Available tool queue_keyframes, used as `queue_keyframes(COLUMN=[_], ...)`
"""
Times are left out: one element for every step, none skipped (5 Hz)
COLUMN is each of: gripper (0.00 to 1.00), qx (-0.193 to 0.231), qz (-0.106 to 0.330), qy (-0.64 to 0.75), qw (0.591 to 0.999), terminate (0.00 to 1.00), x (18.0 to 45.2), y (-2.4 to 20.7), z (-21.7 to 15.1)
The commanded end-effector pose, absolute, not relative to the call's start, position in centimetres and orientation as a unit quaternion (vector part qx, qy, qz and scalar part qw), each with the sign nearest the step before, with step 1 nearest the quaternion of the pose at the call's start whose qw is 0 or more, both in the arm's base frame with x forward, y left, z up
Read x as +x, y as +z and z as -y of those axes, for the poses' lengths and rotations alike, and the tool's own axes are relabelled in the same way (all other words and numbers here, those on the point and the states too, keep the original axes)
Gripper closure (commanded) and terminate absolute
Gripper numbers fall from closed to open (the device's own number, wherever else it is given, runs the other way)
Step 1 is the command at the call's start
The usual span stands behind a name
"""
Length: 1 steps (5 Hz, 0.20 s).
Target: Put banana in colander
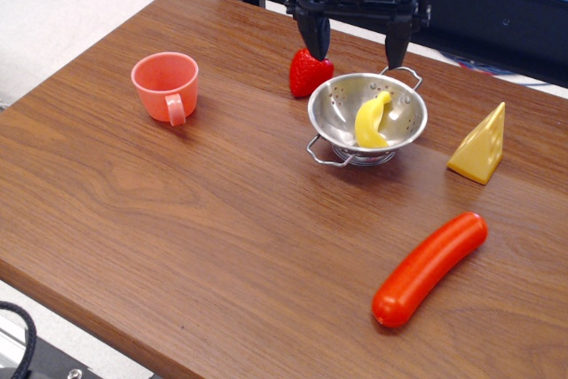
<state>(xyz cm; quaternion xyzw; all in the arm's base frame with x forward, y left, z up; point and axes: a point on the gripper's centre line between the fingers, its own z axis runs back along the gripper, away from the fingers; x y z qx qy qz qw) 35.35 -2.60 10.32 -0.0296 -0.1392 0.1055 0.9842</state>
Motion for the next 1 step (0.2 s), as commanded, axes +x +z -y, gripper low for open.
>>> queue_keyframes(gripper=[0.00], qx=[-0.032], qz=[0.166], qy=[0.104], qw=[0.980], terminate=[1.00], x=[35.40], y=[12.16], z=[2.12])
